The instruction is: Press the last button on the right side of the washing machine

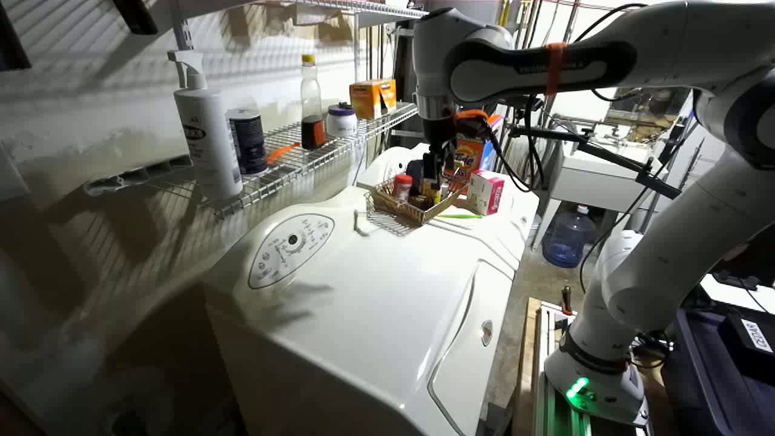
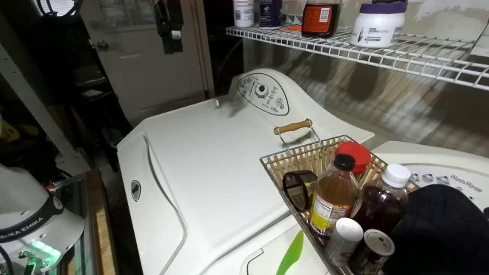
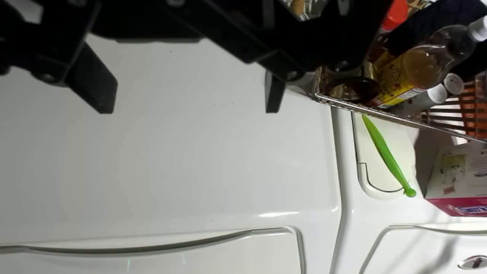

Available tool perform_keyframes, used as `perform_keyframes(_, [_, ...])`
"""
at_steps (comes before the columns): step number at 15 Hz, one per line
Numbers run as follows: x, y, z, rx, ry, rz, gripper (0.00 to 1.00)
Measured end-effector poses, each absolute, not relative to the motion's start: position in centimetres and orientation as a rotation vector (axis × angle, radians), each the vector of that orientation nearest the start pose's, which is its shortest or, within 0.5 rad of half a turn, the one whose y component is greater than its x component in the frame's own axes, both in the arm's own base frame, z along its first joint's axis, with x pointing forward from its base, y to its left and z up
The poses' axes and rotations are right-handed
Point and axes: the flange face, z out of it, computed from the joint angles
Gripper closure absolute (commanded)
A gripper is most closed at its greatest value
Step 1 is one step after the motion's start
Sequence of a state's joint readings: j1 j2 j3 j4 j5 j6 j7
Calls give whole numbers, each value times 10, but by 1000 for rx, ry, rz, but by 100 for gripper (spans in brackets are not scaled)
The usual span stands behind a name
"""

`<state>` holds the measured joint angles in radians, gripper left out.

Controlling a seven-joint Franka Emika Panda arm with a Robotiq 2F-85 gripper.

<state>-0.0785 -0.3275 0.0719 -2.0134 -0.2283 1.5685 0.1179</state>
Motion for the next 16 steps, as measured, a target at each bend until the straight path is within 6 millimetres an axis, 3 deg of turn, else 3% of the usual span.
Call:
perform_keyframes(5, [443,-23,583,-3381,194,179,0])
perform_keyframes(8, [451,-12,578,-3323,147,134,0])
perform_keyframes(9, [457,-7,574,-3288,125,106,25])
perform_keyframes(10, [465,-1,569,-3250,107,76,26])
perform_keyframes(13, [496,11,543,-3160,91,-9,50])
perform_keyframes(16, [533,17,504,-3113,69,-102,70])
